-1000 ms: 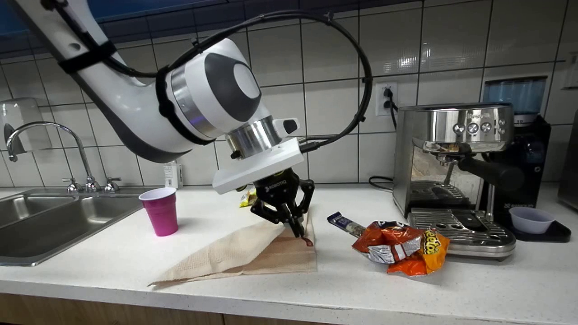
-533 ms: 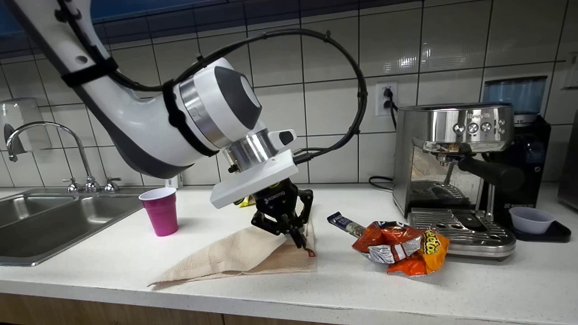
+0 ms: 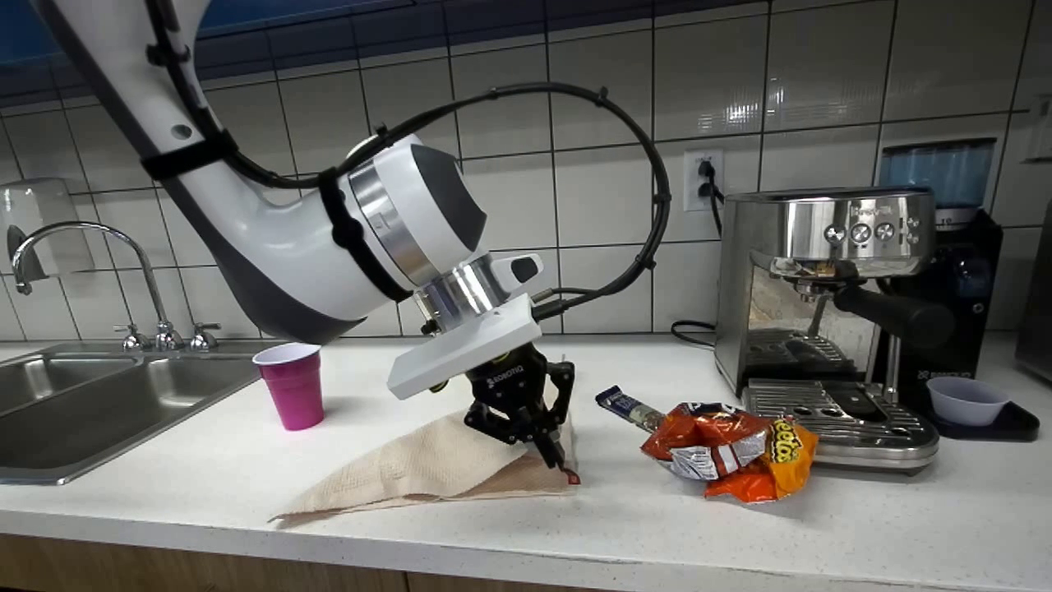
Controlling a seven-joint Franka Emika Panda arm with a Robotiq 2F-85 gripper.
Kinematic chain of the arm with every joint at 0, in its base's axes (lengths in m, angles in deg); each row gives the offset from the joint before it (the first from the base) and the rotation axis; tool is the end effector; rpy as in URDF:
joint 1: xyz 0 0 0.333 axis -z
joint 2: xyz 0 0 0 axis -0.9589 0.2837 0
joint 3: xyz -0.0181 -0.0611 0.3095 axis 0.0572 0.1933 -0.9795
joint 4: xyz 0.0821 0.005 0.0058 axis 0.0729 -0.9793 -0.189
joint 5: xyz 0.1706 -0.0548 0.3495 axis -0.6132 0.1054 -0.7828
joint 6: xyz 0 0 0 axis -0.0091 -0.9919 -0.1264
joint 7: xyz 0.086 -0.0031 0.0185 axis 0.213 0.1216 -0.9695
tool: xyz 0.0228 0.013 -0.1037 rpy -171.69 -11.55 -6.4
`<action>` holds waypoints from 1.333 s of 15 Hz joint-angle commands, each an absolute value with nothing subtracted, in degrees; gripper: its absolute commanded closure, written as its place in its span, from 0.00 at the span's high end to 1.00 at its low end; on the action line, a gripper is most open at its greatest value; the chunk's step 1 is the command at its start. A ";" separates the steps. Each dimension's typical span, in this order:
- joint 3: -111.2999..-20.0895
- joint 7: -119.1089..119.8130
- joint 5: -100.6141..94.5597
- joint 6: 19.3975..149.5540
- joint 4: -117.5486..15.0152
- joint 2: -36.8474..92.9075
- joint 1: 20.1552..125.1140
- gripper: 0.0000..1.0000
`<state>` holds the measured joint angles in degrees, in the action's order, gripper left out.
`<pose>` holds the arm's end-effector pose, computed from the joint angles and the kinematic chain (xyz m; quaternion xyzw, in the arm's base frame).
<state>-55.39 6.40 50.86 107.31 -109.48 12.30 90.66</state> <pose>0.3804 -0.1931 0.2447 0.9735 0.0855 0.0080 0.2118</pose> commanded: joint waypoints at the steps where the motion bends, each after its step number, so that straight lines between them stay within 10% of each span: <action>1: -54.80 8.13 48.83 107.79 -108.58 13.79 90.05 0.01; 11: -54.52 7.03 39.49 107.85 -108.39 14.77 89.68 0.01; 12: -54.47 7.14 39.47 107.75 -108.20 14.62 89.63 0.30; 20: -55.20 -2.49 24.13 106.14 -106.71 10.55 89.27 0.83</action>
